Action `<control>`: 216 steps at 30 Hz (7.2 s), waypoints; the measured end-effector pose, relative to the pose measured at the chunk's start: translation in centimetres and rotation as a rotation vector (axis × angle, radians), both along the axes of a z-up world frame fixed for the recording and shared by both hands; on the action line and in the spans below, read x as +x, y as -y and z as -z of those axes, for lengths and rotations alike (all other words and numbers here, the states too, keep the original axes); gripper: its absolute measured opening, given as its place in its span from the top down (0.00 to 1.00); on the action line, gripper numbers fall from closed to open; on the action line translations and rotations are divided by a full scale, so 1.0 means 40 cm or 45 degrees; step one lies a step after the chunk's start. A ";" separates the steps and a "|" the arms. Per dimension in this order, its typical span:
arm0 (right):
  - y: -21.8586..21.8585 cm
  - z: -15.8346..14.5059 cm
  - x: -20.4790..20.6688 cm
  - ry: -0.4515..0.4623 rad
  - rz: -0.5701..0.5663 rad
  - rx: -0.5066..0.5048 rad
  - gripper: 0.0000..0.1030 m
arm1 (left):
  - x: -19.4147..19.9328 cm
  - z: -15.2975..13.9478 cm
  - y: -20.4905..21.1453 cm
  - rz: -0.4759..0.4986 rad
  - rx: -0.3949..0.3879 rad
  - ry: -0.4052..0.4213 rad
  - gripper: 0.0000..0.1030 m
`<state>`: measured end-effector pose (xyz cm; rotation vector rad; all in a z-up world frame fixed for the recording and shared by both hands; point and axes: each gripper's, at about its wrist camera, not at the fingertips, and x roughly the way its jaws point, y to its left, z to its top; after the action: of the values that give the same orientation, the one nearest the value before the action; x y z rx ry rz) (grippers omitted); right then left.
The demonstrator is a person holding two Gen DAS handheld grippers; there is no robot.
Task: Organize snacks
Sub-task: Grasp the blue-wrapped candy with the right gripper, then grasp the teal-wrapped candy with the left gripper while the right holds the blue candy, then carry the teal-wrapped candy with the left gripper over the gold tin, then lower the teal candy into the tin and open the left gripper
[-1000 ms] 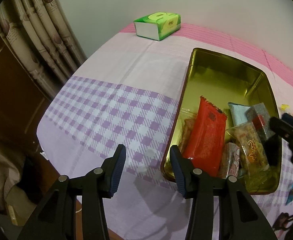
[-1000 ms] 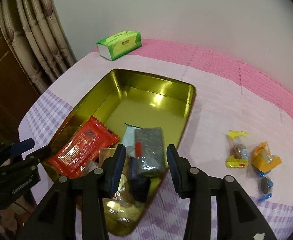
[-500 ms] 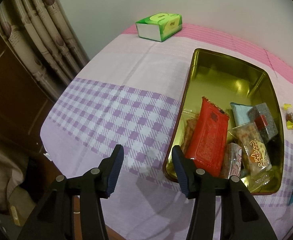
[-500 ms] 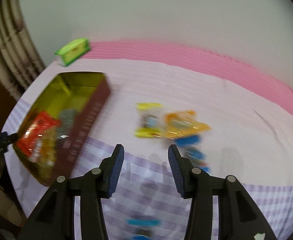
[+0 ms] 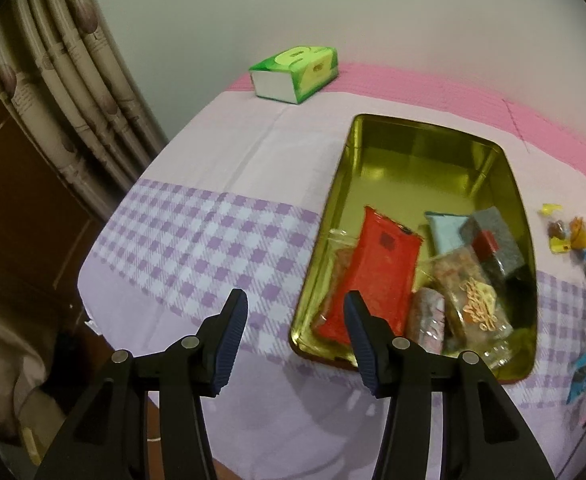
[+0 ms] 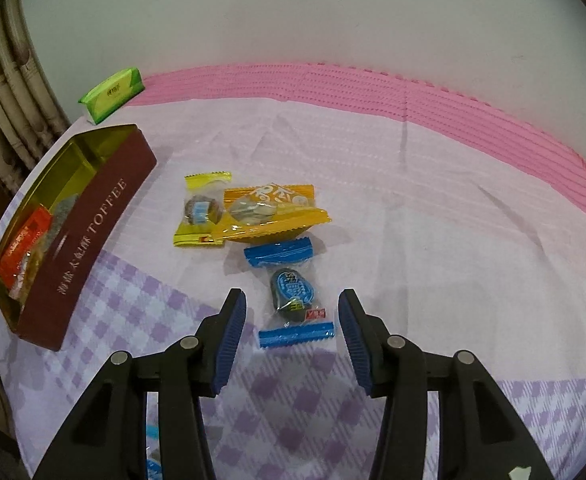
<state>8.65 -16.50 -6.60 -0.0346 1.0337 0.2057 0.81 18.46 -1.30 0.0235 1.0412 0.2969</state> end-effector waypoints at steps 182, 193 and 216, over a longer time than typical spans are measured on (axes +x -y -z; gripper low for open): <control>0.222 0.032 -0.172 -0.073 0.204 -0.049 0.67 | 0.266 0.072 0.158 0.222 0.013 -0.210 0.71; 0.219 0.036 -0.178 -0.050 0.245 -0.053 0.68 | 0.192 0.016 0.129 0.185 0.058 -0.097 0.66; 0.214 0.030 -0.181 -0.045 0.329 -0.076 0.75 | 0.026 0.016 0.065 0.133 0.049 -0.038 0.46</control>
<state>1.39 -25.07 -7.81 0.0487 1.0684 -0.0593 1.86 15.87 -1.95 0.1169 1.0603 0.2218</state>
